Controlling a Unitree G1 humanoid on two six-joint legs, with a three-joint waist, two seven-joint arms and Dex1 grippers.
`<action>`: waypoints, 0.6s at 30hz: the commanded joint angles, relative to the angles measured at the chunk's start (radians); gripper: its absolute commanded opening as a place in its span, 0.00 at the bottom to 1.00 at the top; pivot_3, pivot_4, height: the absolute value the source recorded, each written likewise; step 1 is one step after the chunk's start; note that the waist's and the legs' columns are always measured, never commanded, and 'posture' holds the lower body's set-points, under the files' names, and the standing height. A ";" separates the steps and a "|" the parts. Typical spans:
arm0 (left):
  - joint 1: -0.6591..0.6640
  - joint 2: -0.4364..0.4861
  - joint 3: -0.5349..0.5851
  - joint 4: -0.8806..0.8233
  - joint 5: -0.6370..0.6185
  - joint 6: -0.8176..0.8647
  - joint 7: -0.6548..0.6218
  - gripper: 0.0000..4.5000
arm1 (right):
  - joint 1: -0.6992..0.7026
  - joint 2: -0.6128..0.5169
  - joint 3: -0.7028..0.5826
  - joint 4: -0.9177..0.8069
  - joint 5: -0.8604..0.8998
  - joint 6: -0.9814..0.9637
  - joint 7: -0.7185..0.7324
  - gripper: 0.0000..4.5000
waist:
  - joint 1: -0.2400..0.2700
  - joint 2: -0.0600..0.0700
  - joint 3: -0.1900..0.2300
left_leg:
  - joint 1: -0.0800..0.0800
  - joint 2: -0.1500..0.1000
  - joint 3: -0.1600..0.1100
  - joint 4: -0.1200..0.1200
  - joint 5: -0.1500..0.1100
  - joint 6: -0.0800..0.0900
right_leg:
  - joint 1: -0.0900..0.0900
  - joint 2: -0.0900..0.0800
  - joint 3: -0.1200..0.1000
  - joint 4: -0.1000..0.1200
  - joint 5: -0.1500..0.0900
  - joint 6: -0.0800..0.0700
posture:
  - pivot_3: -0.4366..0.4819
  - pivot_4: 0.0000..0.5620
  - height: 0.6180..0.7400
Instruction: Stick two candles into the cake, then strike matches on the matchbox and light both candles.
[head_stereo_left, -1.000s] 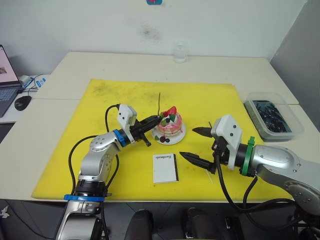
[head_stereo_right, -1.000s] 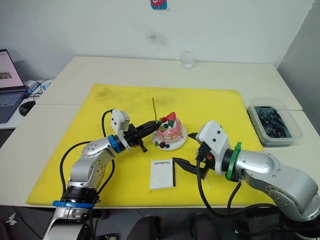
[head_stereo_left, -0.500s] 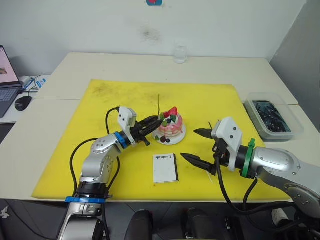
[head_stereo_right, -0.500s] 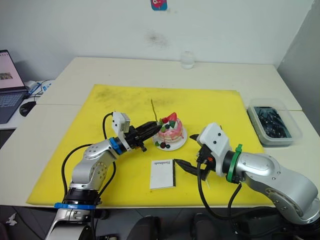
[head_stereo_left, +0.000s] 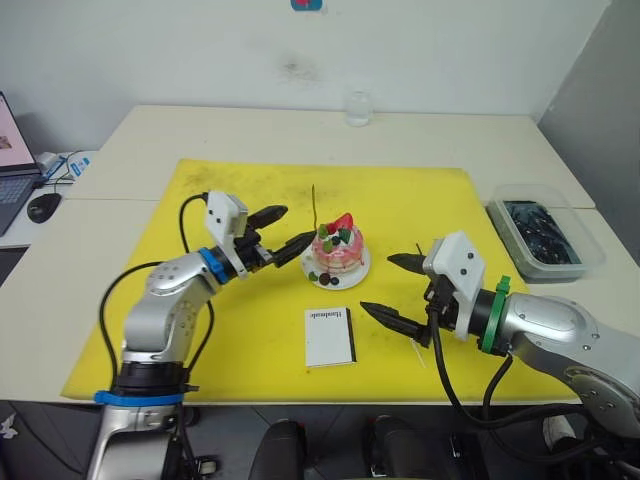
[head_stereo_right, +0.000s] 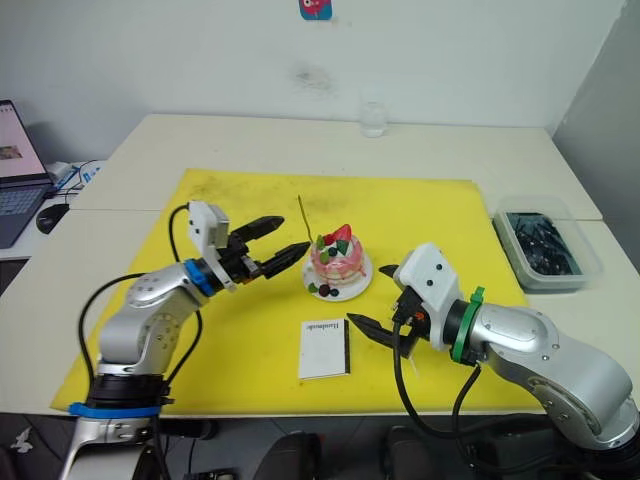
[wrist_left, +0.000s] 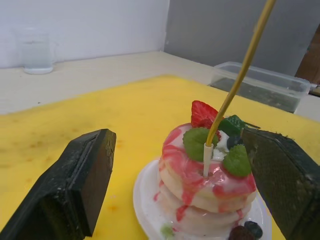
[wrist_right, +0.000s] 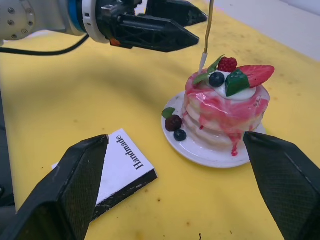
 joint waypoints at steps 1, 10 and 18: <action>0.062 0.126 0.009 -0.099 0.001 -0.015 -0.117 1.00 | 0.039 -0.015 -0.087 -0.050 -0.007 -0.028 0.002 1.00 | -0.001 0.000 0.000 | 0.000 0.000 0.000 0.000 0.000 0.000 | 0.000 -0.001 0.000 0.000 0.000 0.000 | 0.48 0.27 1.00; 0.241 0.252 -0.060 -0.344 -0.081 0.043 -0.269 1.00 | 0.366 -0.070 -0.177 -0.139 -0.168 -0.101 -0.022 1.00 | 0.009 0.000 0.000 | 0.000 0.000 0.000 -0.001 0.000 0.000 | 0.000 -0.006 -0.001 -0.001 -0.002 -0.001 | 0.48 0.27 1.00; 0.234 0.193 -0.184 -0.468 -0.120 0.090 -0.252 1.00 | 0.572 0.035 -0.048 -0.151 -0.337 -0.153 -0.117 1.00 | 0.009 0.000 0.000 | 0.002 0.000 0.000 -0.001 0.000 0.000 | 0.001 -0.006 -0.001 0.000 -0.003 -0.003 | 0.48 0.27 1.00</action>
